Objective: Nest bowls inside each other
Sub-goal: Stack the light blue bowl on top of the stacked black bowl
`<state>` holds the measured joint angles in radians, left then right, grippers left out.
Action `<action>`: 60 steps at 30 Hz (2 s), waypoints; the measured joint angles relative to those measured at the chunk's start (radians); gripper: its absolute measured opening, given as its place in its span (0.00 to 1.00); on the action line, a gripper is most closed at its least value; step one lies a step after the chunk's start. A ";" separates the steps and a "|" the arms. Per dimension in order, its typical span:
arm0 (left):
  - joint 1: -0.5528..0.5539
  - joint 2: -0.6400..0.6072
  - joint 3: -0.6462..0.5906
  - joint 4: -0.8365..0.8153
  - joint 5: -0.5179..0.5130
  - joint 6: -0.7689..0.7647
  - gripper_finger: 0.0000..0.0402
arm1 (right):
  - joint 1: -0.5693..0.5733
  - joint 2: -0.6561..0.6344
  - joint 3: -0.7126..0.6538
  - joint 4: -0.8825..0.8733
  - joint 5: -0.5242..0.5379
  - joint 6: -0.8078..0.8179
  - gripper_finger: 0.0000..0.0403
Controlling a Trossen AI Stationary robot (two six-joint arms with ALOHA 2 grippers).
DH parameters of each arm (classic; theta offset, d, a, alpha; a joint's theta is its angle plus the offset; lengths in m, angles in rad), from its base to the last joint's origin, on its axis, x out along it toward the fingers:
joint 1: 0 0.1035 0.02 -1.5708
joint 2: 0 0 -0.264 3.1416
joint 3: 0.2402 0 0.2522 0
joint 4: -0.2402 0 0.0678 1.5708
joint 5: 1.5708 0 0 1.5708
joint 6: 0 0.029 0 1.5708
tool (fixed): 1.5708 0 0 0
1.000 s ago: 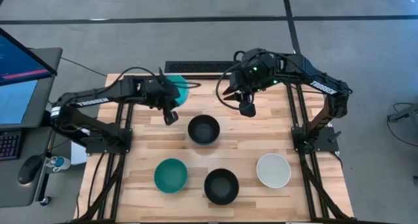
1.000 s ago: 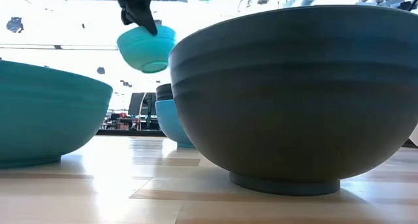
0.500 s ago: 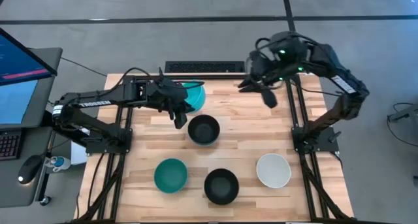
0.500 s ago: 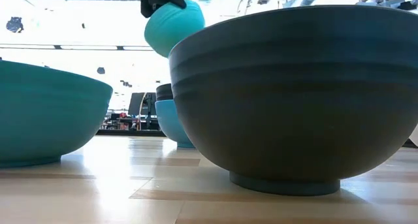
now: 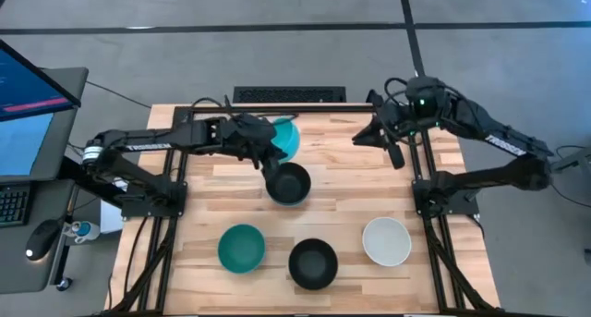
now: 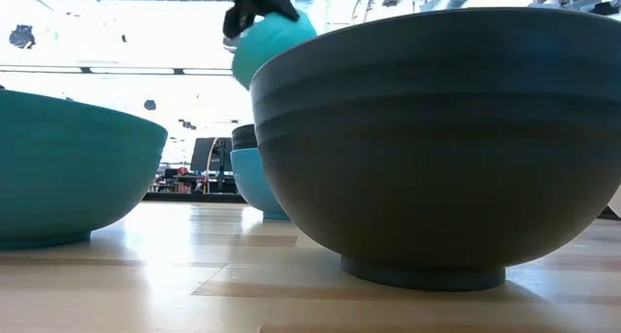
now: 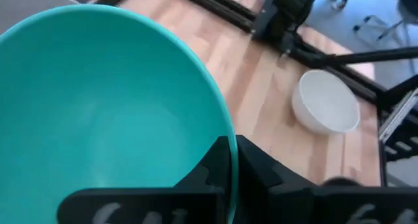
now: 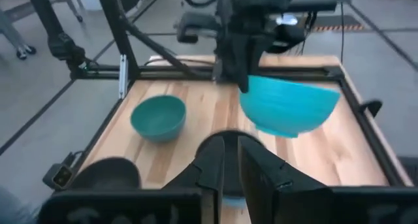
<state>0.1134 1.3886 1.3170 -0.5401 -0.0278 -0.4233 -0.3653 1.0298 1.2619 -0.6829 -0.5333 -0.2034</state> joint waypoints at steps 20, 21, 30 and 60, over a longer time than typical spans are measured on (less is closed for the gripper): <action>-0.137 0.369 0.415 -0.425 0.018 0.014 0.00 | -0.015 -0.143 -0.427 0.331 -0.016 0.170 0.17; -0.140 0.375 0.419 -0.441 0.018 0.004 0.00 | -0.015 -0.142 -0.427 0.336 -0.016 0.170 0.17; -0.168 0.384 0.397 -0.499 -0.020 -0.035 0.00 | 0.013 -0.142 -0.427 0.336 -0.020 0.161 0.17; -0.165 0.540 0.396 -0.417 0.049 0.019 0.04 | 0.025 -0.141 -0.427 0.348 -0.016 0.154 0.17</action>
<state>-0.0521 1.9285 1.7126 -0.9569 0.0208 -0.4038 -0.3405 0.8890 0.8352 -0.3353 -0.5491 -0.0494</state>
